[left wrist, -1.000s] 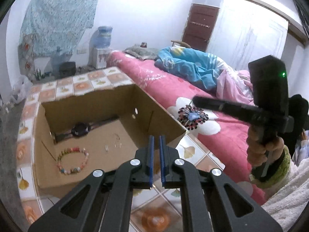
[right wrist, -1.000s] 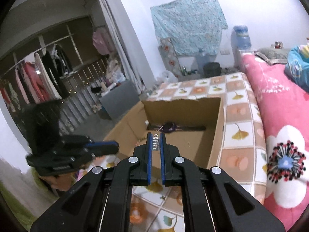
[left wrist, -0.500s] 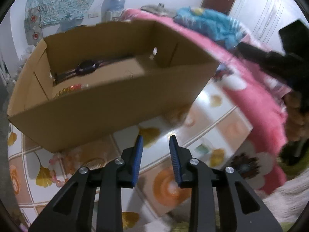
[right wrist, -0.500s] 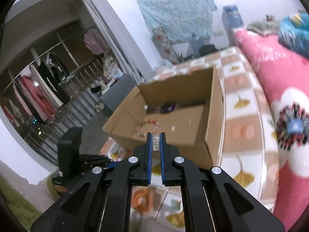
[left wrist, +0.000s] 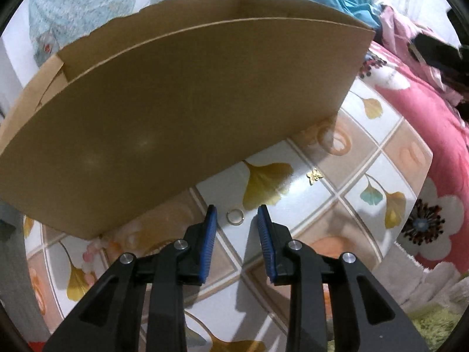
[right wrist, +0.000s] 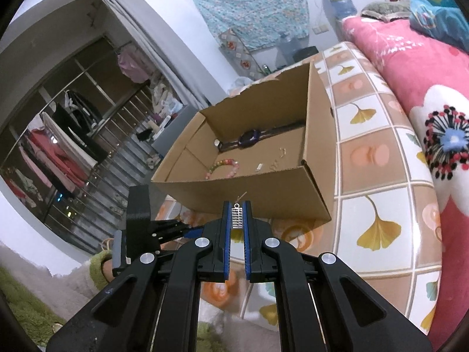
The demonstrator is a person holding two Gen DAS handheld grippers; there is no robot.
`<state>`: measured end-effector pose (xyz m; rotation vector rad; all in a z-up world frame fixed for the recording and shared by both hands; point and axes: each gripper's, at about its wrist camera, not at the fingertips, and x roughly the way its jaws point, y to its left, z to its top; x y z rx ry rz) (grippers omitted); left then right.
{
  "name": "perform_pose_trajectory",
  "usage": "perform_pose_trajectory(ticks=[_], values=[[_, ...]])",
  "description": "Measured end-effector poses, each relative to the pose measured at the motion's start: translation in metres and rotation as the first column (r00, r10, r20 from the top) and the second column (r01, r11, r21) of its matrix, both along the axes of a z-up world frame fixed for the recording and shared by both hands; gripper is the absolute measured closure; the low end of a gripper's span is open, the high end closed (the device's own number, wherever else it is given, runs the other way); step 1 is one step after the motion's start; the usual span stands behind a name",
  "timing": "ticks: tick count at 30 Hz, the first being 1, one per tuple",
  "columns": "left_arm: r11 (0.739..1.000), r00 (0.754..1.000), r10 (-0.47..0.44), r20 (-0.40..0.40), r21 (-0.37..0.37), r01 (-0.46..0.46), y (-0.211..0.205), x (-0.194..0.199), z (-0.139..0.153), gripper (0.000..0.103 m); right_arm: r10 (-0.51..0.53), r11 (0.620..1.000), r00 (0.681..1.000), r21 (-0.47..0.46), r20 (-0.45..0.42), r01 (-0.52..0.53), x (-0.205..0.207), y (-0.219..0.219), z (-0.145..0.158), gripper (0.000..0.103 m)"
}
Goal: Organize jewelry
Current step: 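Carry the gold ring with the left gripper while the right gripper carries the silver charm over the box, then open the left gripper over the box while the right gripper opens to drop the silver charm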
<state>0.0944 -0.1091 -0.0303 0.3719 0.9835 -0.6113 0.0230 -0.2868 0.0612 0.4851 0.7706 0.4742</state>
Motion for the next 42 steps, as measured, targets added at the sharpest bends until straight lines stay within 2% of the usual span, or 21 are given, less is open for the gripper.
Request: perform_pose_trajectory(ticks=[5,10,17,19,21,25,29,32,35,39,42], values=[[1.000,0.999,-0.026,0.021,-0.002,0.026,-0.001,0.000,0.000,0.091,0.003,1.000,1.000,0.002,0.002,-0.003,0.000,0.002,0.000,0.097],[0.999,0.998,-0.037,0.043,0.012,0.036,-0.006,-0.002,0.000,0.092,-0.005,1.000,1.000,0.000,0.005,0.005,-0.001,0.001,0.000,0.097],[0.999,0.999,-0.020,0.035,-0.033,0.021,0.003,-0.009,0.010,0.092,-0.010,1.000,1.000,-0.009,0.024,0.010,-0.003,0.000,0.007,0.097],[0.997,0.999,-0.017,0.028,-0.078,0.019,0.007,-0.013,0.025,0.092,-0.005,1.000,0.999,-0.014,0.037,0.006,-0.001,0.000,0.012,0.097],[0.987,0.999,-0.026,0.032,-0.157,0.031,0.011,-0.019,0.048,0.092,0.007,1.000,0.998,-0.004,0.060,-0.006,0.002,-0.002,0.021,0.097],[0.954,0.994,-0.040,0.104,-0.291,0.069,0.018,-0.023,0.106,0.092,0.028,0.999,0.992,-0.027,0.122,-0.025,0.016,0.000,0.042,0.097],[0.929,0.992,-0.004,0.126,-0.367,0.051,0.020,-0.004,0.137,0.092,0.058,0.997,0.986,-0.050,0.154,-0.051,0.045,0.004,0.059,0.097],[0.938,0.994,0.048,0.097,-0.347,-0.012,0.016,0.028,0.137,0.092,0.074,0.996,0.989,-0.068,0.129,-0.065,0.068,0.008,0.056,0.097],[0.943,0.996,0.088,0.005,-0.321,-0.082,0.015,0.065,0.121,0.092,0.095,0.993,0.994,-0.079,0.049,-0.091,0.097,0.012,0.042,0.097],[0.948,0.986,0.139,-0.097,-0.276,-0.161,0.008,0.107,0.096,0.092,0.107,0.987,0.994,-0.115,-0.038,-0.111,0.120,0.017,0.023,0.097],[0.952,0.979,0.171,-0.112,-0.239,-0.193,0.002,0.124,0.087,0.091,0.115,0.984,0.989,-0.129,-0.091,-0.126,0.129,0.018,0.011,0.094]])
